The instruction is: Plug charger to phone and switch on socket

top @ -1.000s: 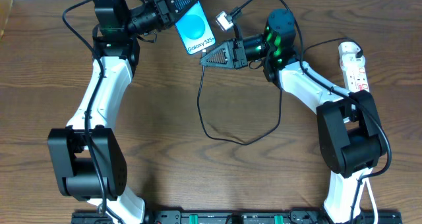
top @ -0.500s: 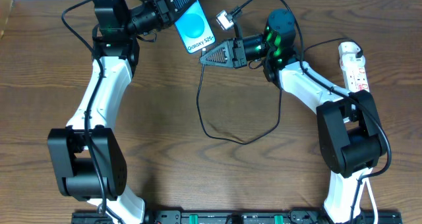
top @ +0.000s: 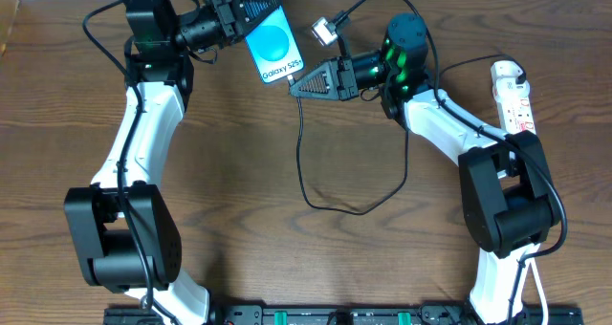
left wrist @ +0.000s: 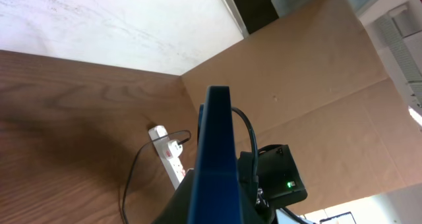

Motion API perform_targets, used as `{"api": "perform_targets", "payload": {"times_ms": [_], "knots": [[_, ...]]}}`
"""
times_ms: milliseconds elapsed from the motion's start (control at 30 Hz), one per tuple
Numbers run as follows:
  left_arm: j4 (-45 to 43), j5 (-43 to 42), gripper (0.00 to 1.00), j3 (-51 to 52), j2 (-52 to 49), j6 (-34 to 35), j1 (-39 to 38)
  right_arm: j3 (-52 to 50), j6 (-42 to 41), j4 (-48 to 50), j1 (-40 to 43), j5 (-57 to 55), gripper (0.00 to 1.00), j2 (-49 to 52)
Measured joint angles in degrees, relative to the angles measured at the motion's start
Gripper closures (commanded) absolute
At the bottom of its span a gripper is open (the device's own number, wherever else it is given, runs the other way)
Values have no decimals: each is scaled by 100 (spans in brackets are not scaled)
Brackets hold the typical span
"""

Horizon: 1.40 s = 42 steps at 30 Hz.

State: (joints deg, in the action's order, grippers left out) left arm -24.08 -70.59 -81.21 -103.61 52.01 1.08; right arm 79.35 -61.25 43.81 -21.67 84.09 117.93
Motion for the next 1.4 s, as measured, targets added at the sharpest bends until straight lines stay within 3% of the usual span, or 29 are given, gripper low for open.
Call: {"api": "perform_targets", "payload": {"times_ms": [867, 1400], "knots": [[31, 557, 93, 0, 0, 2, -13, 0, 7, 13, -11, -350, 99, 0], [24, 186, 92, 0, 0, 0, -11, 0, 20, 13, -59, -149, 99, 0]]}}
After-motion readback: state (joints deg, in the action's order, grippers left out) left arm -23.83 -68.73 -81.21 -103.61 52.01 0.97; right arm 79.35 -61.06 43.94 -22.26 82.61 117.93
